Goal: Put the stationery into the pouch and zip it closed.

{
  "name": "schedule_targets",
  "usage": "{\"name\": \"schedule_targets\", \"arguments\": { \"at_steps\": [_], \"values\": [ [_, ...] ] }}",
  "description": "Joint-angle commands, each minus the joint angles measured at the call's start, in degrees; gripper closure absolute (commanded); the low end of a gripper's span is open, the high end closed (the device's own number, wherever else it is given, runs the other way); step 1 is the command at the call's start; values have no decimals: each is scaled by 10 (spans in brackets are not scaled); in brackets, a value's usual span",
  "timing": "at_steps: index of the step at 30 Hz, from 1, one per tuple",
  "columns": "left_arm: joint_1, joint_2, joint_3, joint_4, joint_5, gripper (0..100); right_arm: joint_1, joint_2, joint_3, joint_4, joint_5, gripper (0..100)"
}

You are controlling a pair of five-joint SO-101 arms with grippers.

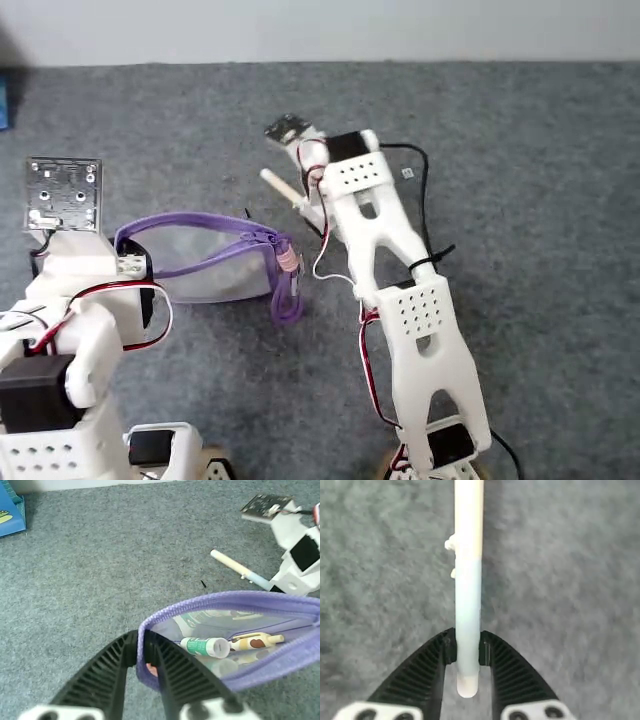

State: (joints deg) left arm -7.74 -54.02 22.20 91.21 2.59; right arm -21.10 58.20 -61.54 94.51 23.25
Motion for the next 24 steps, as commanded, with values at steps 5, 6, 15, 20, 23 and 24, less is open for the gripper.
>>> {"name": "schedule_targets", "arguments": {
  "at_steps": [5, 6, 15, 20, 23, 24],
  "values": [
    [1, 6, 29, 3, 4, 989, 35, -61, -87, 85, -51, 989],
    [1, 6, 29, 3, 4, 989, 42, -65, -79, 85, -50, 989],
    [2, 6, 29, 3, 4, 989, 60, -177, 197, 85, -49, 991],
    [2, 6, 29, 3, 4, 989, 58, -262, 370, 82, -29, 991],
    [2, 6, 29, 3, 4, 989, 57, -284, 410, 81, -30, 968],
    [3, 6, 29, 2, 4, 989, 57, -288, 410, 81, -31, 937]
  ]
}}
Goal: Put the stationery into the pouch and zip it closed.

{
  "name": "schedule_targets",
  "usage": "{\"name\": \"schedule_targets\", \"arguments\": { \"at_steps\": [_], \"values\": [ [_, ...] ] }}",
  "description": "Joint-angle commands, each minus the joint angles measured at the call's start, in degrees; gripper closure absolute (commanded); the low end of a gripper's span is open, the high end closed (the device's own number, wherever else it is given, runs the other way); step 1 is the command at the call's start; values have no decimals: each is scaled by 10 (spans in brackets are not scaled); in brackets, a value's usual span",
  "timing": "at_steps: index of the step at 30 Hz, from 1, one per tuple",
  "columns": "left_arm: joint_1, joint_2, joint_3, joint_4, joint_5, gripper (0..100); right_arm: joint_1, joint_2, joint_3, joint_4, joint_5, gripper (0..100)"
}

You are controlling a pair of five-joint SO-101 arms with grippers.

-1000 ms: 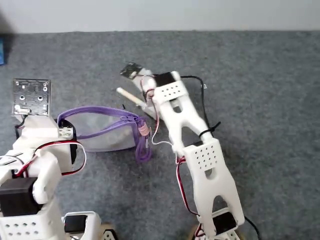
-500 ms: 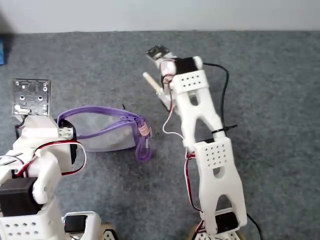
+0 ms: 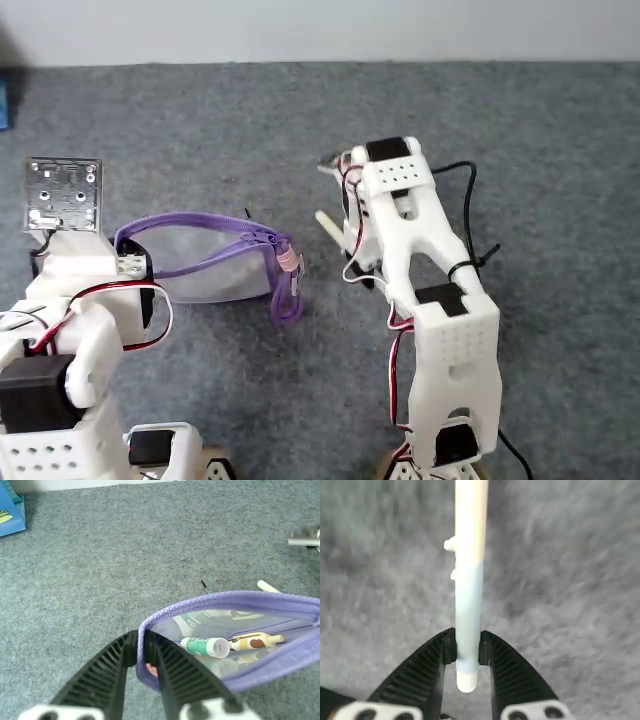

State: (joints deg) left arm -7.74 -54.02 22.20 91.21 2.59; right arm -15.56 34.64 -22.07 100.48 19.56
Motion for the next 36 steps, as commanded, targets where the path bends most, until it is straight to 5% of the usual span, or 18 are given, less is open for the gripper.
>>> {"name": "schedule_targets", "arguments": {
  "at_steps": [1, 6, 21, 25, 30, 36],
  "values": [
    [3, 6, 29, 2, 4, 989, 1, -55, 13, 19, 3, 894],
    [4, 6, 29, 2, 4, 989, -7, -53, -26, -22, -4, 723],
    [2, 6, 29, 2, 3, 989, -56, 49, -49, -263, -1, 775],
    [2, 6, 29, 2, 3, 989, -58, 87, -49, -268, -1, 786],
    [2, 6, 29, 3, 4, 989, -63, 95, -50, -269, -4, 998],
    [2, 6, 29, 4, 4, 989, -60, 51, -50, -244, -21, 990]
  ]
}}
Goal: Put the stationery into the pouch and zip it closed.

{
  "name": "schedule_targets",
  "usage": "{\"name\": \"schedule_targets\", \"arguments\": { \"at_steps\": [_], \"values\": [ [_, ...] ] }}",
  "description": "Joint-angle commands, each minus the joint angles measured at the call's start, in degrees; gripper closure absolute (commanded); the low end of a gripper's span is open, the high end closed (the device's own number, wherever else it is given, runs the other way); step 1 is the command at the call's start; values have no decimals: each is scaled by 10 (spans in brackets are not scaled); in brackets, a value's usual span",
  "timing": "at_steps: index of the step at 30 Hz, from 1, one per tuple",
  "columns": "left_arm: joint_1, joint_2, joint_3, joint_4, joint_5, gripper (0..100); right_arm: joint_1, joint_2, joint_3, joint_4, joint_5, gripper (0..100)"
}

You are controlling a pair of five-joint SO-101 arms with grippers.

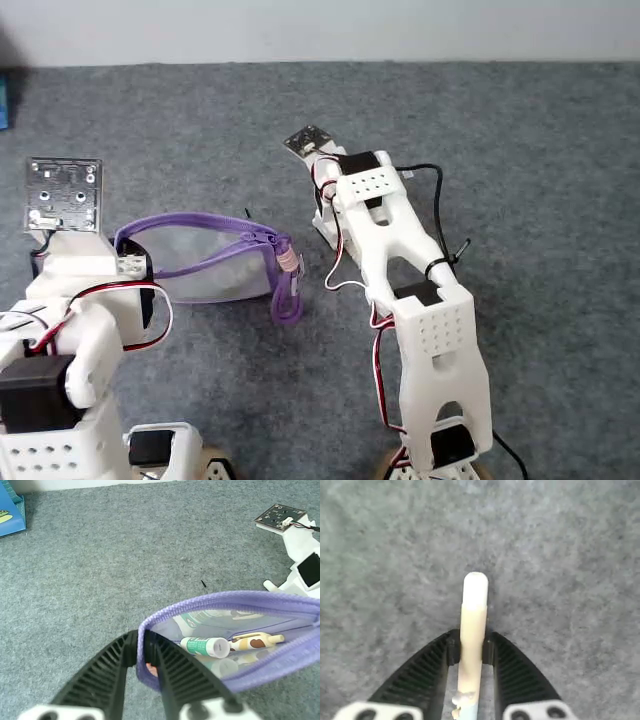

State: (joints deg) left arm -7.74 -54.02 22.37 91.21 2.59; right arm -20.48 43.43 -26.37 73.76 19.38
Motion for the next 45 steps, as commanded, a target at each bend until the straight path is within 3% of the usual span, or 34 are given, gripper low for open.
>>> {"name": "schedule_targets", "arguments": {
  "at_steps": [1, 14, 22, 28, 37, 45],
  "values": [
    [2, 6, 28, 4, 4, 989, -11, -50, -7, 35, -29, 992],
    [5, 8, 28, 3, 3, 989, -15, -327, -7, 259, -88, 991],
    [5, 10, 29, 3, 3, 989, -44, -573, -7, 276, -121, 991],
    [5, 10, 29, 3, 3, 989, -116, -703, -4, 170, -200, 991],
    [6, 11, 29, 3, 4, 989, -190, -727, -2, -66, -327, 991],
    [5, 7, 46, 2, 3, 989, -226, -722, 97, -255, -345, 991]
  ]
}}
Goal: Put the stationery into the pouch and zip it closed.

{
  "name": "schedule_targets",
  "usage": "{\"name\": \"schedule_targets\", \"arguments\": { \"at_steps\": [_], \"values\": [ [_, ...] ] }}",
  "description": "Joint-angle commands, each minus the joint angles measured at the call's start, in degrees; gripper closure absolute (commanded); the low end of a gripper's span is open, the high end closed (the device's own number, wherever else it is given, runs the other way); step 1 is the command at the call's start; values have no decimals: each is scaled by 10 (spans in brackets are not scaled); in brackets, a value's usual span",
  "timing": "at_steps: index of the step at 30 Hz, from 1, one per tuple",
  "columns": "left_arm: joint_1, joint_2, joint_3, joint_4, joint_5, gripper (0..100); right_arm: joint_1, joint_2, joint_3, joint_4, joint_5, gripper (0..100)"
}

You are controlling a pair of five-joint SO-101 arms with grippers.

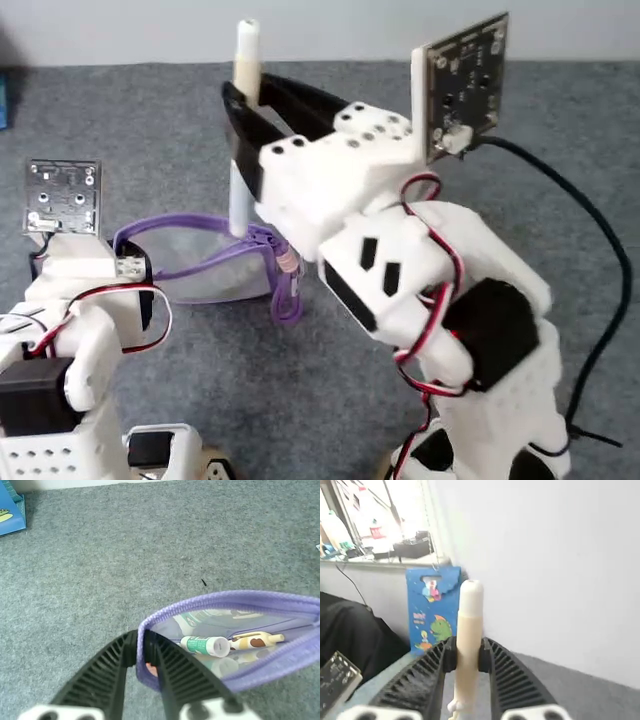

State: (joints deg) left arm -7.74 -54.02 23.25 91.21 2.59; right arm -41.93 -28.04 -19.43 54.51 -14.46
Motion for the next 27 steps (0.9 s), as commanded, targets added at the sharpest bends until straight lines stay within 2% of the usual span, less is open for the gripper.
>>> {"name": "schedule_targets", "arguments": {
  "at_steps": [1, 11, 21, 27],
  "values": [
    [5, 7, 37, 2, 3, 989, -13, -9, 47, -85, -7, 991],
    [5, 7, 38, -2, 3, 989, -47, -51, 242, -217, -7, 991],
    [5, 11, 39, -9, 3, 989, -46, -70, 493, -463, -2, 991],
    [6, 11, 39, -10, 4, 989, -49, -69, 583, -574, -2, 990]
  ]
}}
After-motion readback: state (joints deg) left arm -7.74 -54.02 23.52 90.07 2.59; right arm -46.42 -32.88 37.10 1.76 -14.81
